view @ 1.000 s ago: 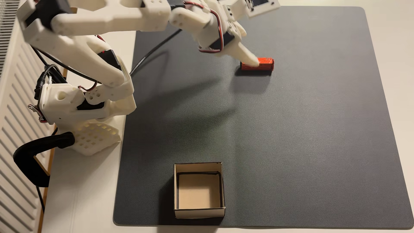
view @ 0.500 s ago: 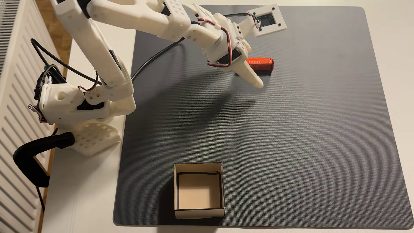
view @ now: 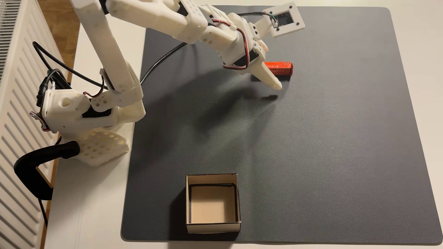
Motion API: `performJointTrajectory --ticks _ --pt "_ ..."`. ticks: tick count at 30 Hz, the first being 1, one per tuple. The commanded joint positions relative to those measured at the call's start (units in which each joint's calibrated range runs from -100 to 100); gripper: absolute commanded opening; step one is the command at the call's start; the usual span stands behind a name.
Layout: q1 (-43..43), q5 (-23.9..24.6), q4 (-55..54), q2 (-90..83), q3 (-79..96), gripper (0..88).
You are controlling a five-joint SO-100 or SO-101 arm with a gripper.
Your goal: Pick the red object and place it in the box
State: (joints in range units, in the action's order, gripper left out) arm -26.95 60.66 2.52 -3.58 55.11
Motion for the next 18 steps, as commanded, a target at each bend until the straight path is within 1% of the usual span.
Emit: performJointTrajectory --ticks 1,18 --pt "0.15 0.25 -0.77 0.77 -3.27 37.7" --pt "-0.59 0.04 -0.86 4.60 -5.27 36.9"
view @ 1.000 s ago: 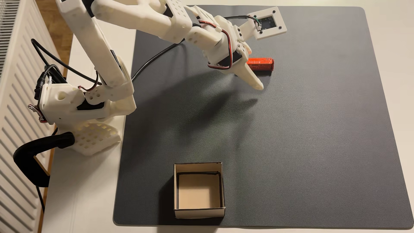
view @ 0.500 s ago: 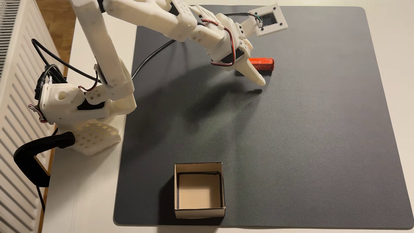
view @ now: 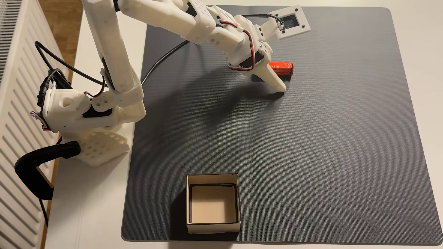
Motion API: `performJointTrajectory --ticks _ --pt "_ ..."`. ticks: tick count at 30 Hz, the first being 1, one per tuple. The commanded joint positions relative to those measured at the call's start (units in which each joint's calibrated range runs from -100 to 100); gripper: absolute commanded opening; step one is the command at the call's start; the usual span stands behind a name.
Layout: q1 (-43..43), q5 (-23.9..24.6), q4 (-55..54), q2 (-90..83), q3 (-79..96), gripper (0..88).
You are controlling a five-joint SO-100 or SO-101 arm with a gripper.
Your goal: Pick the red object and place it in the box
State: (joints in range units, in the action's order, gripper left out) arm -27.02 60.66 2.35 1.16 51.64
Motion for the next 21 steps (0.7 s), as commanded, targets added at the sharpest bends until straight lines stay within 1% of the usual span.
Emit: performJointTrajectory --ticks 1,10,16,21 --pt "-0.52 0.04 -0.77 0.03 -1.80 36.9" --pt "-0.59 -0.12 -0.77 1.73 -3.52 36.6" --pt "-0.07 -0.17 -0.51 1.73 -3.62 26.1" --pt "0.22 -0.27 -0.34 1.81 -3.16 22.7"
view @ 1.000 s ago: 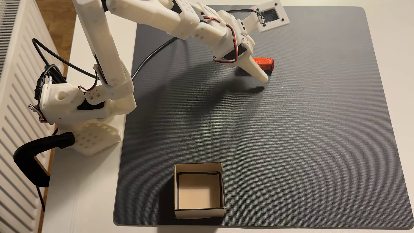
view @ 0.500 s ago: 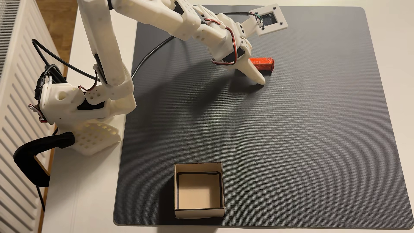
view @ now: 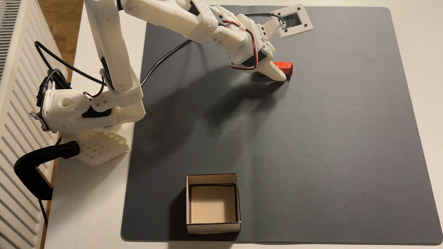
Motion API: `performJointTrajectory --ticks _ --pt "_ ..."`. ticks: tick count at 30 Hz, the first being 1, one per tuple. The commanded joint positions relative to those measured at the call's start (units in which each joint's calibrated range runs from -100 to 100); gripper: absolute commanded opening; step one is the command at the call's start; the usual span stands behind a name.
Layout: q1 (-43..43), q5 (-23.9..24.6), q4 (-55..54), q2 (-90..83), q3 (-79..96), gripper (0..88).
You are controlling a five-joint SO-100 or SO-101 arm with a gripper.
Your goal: Pick the red object and place it in the box
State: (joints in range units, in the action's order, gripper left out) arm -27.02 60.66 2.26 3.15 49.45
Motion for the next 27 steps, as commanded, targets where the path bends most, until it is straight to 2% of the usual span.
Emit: performJointTrajectory --ticks 1,5,13,27 --pt "0.22 -0.27 -0.25 -0.17 -0.88 22.3" --pt "0.67 -2.46 0.01 -0.09 -0.70 18.3" --pt "3.49 -4.34 0.19 -0.09 0.03 3.1" --pt "3.56 -4.34 1.50 -5.10 0.03 2.9"
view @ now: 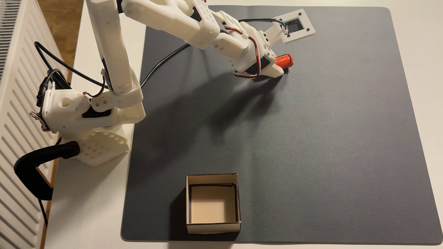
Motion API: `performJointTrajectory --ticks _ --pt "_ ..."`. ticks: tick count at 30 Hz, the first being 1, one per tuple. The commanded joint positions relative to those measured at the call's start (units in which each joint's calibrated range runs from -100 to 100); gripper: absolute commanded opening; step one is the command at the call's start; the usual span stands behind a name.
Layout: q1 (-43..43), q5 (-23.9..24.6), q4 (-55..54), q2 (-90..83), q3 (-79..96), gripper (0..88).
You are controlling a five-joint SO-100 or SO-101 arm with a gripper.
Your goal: Pick the red object and place it in the box
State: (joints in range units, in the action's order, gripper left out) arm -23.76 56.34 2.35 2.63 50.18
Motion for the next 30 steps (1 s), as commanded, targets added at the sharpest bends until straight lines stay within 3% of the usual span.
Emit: performJointTrajectory --ticks 1,6,12,17,26,30 --pt "0.30 -0.02 3.42 -7.22 -0.89 2.9" --pt "2.23 -0.33 17.84 -23.12 -3.79 2.9" --pt "10.47 -8.67 29.91 -42.85 -4.06 2.9" --pt "21.01 -12.64 32.44 -56.97 3.01 2.9" --pt "37.19 -14.04 32.70 -79.59 24.69 2.9" --pt "41.65 -14.67 39.79 -89.02 28.96 2.8"
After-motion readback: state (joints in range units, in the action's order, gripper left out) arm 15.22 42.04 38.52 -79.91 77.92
